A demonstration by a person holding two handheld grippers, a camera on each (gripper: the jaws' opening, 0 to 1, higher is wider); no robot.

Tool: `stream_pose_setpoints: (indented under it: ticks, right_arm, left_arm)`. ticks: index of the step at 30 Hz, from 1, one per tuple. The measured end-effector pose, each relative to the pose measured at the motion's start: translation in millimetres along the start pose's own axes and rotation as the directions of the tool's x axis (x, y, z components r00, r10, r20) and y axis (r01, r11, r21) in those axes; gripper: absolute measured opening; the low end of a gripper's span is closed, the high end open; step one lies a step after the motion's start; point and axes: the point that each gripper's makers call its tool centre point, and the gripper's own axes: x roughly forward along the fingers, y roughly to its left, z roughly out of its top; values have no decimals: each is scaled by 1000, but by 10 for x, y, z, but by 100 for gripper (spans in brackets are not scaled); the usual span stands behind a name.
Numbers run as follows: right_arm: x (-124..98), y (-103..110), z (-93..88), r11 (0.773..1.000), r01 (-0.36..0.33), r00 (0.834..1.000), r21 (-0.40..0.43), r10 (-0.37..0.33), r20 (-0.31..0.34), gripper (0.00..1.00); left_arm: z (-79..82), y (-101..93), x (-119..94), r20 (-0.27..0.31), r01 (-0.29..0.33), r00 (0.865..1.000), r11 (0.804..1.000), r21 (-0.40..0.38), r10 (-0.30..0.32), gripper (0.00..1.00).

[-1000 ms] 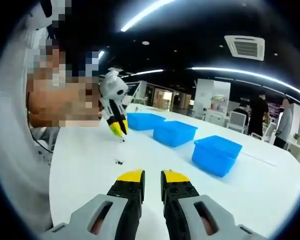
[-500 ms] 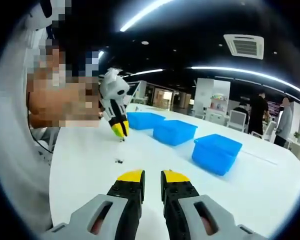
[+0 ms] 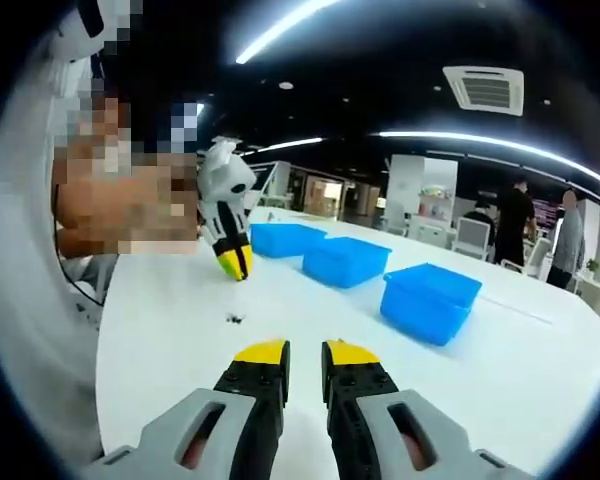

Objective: Pick up the resistors one by one and place each resistor into its matching bin, sorting the parts by color and model until every resistor is separated into the correct bin for its type

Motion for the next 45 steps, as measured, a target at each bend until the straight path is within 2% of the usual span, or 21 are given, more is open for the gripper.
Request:
stream_pose_setpoints:
  ticks: [4, 7, 11, 19, 22, 24, 27, 29, 34, 37, 38, 39, 40, 41, 42, 43, 44, 45]
  right_arm:
    - [6, 0, -5, 1000, -2, 1000, 2, 2, 1, 16]
    - [9, -2, -1, 1000, -1, 1000, 3, 1, 4, 16]
    - [3, -7, 4, 1000, 1, 1000, 3, -1, 7, 16]
    - [-13, -25, -14, 1000, 7, 1000, 6, -7, 5, 16]
    - [-7, -15, -12, 1000, 5, 1000, 6, -5, 5, 16]
    - [-6, -10, -9, 1000, 4, 1000, 5, -4, 5, 16]
    - [-11, -13, -5, 1000, 6, 1000, 4, -6, 6, 16]
    - [-19, -20, -5, 1000, 9, 1000, 5, -9, 5, 16]
    - [-30, -19, -6, 1000, 9, 1000, 3, -9, 2, 16]
    - [-32, -15, -11, 1000, 7, 1000, 2, -7, -1, 16]
    - [-32, -14, -10, 1000, 6, 1000, 1, -6, -1, 16]
    - [-30, -13, -8, 1000, 6, 1000, 0, -6, -1, 16]
    - [-26, -9, -3, 1000, 5, 1000, 0, -5, 0, 16]
    - [-21, -6, 2, 1000, 5, 1000, 0, -5, 1, 16]
    - [-15, 0, 8, 1000, 3, 1000, -1, -3, 1, 16]
    - [-9, 7, 14, 1000, 1, 1000, -2, -1, 2, 16]
    - [-3, 15, 20, 1000, -2, 1000, -3, 2, 3, 16]
    - [3, 22, 23, 1000, -5, 1000, -3, 5, 3, 16]
  left_arm:
    - [-3, 15, 10, 3, 17, 1000, 1000, -3, -17, 6]
    - [-14, 38, 10, 5, 26, 1000, 999, -35, -26, 6]
    - [-21, 76, -6, 18, 20, 1000, 998, -54, -19, 6]
    - [125, 92, -90, 111, 44, 993, 996, -82, -34, 6]
    - [134, 97, -79, 117, 46, 992, 995, -86, -35, 6]
    - [179, 87, -73, 151, 64, 987, 993, -96, -49, 6]
    - [386, 61, -120, 281, 109, 957, 989, -104, -77, 6]
    - [498, 102, -162, 356, 119, 932, 986, -120, -69, 6]
    - [640, 280, -228, 466, 118, 884, 975, -188, -17, 6]
    - [814, 403, -308, 578, 127, 816, 963, -237, 34, 6]
    - [865, 469, -322, 603, 118, 794, 956, -269, 72, 6]
    - [882, 485, -315, 609, 120, 789, 951, -284, 83, 5]
    - [896, 519, -276, 600, 96, 793, 950, -296, 107, 5]
    - [921, 583, -272, 603, 48, 783, 952, -303, 153, 5]
    - [960, 605, -276, 614, 36, 770, 949, -315, 174, 5]
    - [1014, 632, -300, 637, 36, 747, 945, -324, 190, 5]
    - [1084, 666, -340, 667, 37, 714, 941, -336, 211, 5]
    - [1126, 686, -370, 686, 38, 693, 939, -342, 222, 5]
